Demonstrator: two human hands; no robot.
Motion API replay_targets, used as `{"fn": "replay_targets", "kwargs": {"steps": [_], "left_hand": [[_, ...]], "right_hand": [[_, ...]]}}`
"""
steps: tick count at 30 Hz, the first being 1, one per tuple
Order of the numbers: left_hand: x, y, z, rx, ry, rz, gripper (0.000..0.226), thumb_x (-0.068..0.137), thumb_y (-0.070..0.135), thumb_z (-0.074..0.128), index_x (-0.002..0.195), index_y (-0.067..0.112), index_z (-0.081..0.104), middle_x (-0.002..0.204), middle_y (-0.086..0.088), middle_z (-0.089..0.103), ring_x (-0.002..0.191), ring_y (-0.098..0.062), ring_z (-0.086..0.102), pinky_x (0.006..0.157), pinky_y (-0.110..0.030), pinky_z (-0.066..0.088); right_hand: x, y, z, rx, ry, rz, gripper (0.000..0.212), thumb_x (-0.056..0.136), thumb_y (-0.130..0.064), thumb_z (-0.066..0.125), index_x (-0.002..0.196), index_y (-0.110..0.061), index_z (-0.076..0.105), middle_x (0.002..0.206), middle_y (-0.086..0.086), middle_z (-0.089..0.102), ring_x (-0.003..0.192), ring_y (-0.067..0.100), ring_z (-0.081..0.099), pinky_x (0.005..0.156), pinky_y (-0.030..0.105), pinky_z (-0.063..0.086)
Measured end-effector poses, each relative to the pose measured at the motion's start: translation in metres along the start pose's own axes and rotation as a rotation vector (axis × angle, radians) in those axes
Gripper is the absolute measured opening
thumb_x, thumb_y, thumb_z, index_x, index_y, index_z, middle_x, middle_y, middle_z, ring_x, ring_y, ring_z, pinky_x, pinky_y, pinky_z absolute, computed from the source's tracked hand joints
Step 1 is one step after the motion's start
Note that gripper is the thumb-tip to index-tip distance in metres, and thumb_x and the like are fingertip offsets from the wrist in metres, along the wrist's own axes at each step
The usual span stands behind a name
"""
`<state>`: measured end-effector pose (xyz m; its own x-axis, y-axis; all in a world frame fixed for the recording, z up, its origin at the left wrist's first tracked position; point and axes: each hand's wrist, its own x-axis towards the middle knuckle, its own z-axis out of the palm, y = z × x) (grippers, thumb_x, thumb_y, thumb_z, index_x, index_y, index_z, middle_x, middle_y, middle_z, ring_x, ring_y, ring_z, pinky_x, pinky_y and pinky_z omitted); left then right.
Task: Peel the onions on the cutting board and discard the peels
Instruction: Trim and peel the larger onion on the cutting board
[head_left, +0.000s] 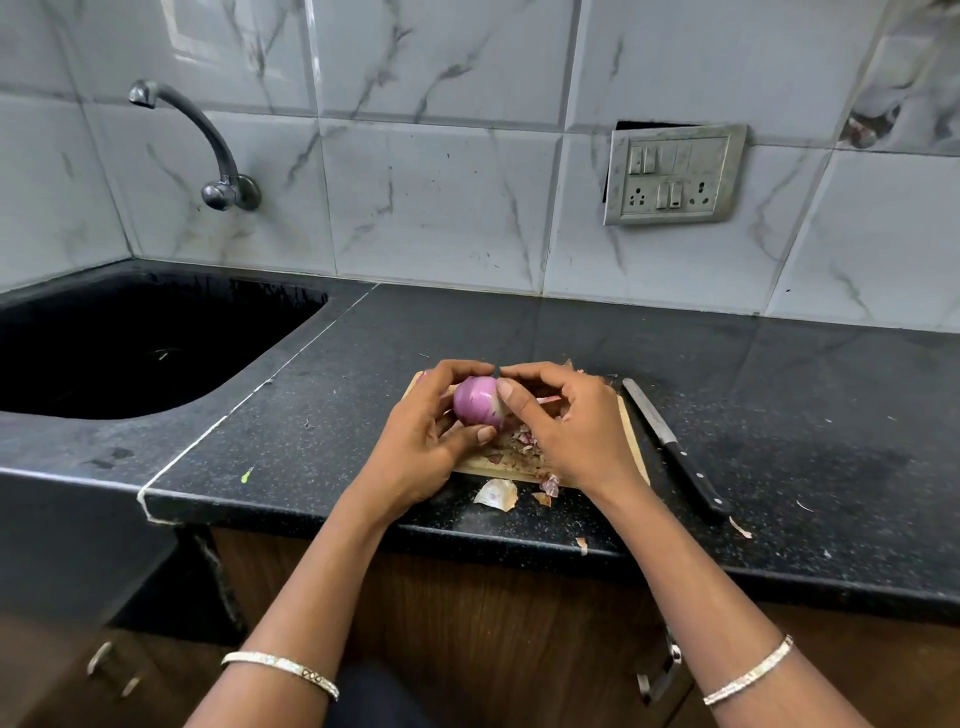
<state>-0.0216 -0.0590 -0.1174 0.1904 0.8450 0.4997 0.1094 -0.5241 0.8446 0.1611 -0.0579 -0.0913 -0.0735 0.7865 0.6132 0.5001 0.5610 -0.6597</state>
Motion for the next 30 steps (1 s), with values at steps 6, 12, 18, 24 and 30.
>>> {"fn": "replay_targets", "kwargs": {"steps": [6, 12, 18, 24, 30], "left_hand": [[0.001, -0.002, -0.001, -0.023, -0.041, -0.036, 0.058, 0.076, -0.018, 0.076, 0.118, 0.020, 0.061, 0.121, 0.001, 0.064, 0.119, -0.018, 0.062, 0.097, -0.025, 0.053], [0.000, 0.000, 0.001, -0.041, -0.058, -0.052, 0.065, 0.072, -0.024, 0.073, 0.115, 0.024, 0.063, 0.118, 0.012, 0.067, 0.121, -0.015, 0.062, 0.101, -0.029, 0.053], [0.000, 0.002, 0.002, -0.060, -0.048, -0.057, 0.062, 0.073, -0.025, 0.073, 0.120, 0.014, 0.062, 0.123, 0.001, 0.066, 0.121, -0.015, 0.063, 0.102, -0.027, 0.053], [-0.001, 0.002, 0.002, -0.076, -0.032, -0.100, 0.060, 0.075, -0.023, 0.074, 0.118, 0.015, 0.059, 0.125, 0.000, 0.062, 0.119, -0.010, 0.063, 0.095, -0.020, 0.053], [0.001, 0.000, 0.001, -0.010, 0.033, -0.070, 0.053, 0.081, -0.003, 0.081, 0.125, 0.015, 0.058, 0.127, -0.004, 0.062, 0.113, -0.012, 0.067, 0.091, -0.024, 0.057]], "right_hand": [[0.004, 0.002, 0.001, 0.139, -0.021, 0.069, 0.008, 0.087, -0.025, 0.079, 0.091, -0.019, 0.082, 0.084, -0.012, 0.078, 0.082, 0.002, 0.072, 0.089, 0.036, 0.055], [0.005, 0.008, 0.000, 0.126, -0.009, 0.104, 0.005, 0.088, -0.020, 0.079, 0.090, -0.018, 0.082, 0.083, -0.010, 0.077, 0.081, 0.001, 0.070, 0.080, 0.024, 0.050], [0.002, 0.006, 0.014, -0.099, 0.070, 0.030, 0.009, 0.092, -0.025, 0.069, 0.084, -0.027, 0.072, 0.077, -0.017, 0.068, 0.082, 0.012, 0.063, 0.090, 0.049, 0.049], [0.000, 0.009, 0.003, -0.188, 0.195, 0.069, 0.012, 0.095, -0.005, 0.062, 0.088, -0.014, 0.066, 0.083, -0.006, 0.066, 0.084, 0.015, 0.061, 0.077, 0.030, 0.045], [-0.008, -0.001, -0.002, -0.099, 0.127, 0.002, 0.034, 0.087, 0.003, 0.060, 0.108, -0.020, 0.073, 0.091, -0.015, 0.073, 0.091, -0.001, 0.067, 0.080, 0.011, 0.047]]}}
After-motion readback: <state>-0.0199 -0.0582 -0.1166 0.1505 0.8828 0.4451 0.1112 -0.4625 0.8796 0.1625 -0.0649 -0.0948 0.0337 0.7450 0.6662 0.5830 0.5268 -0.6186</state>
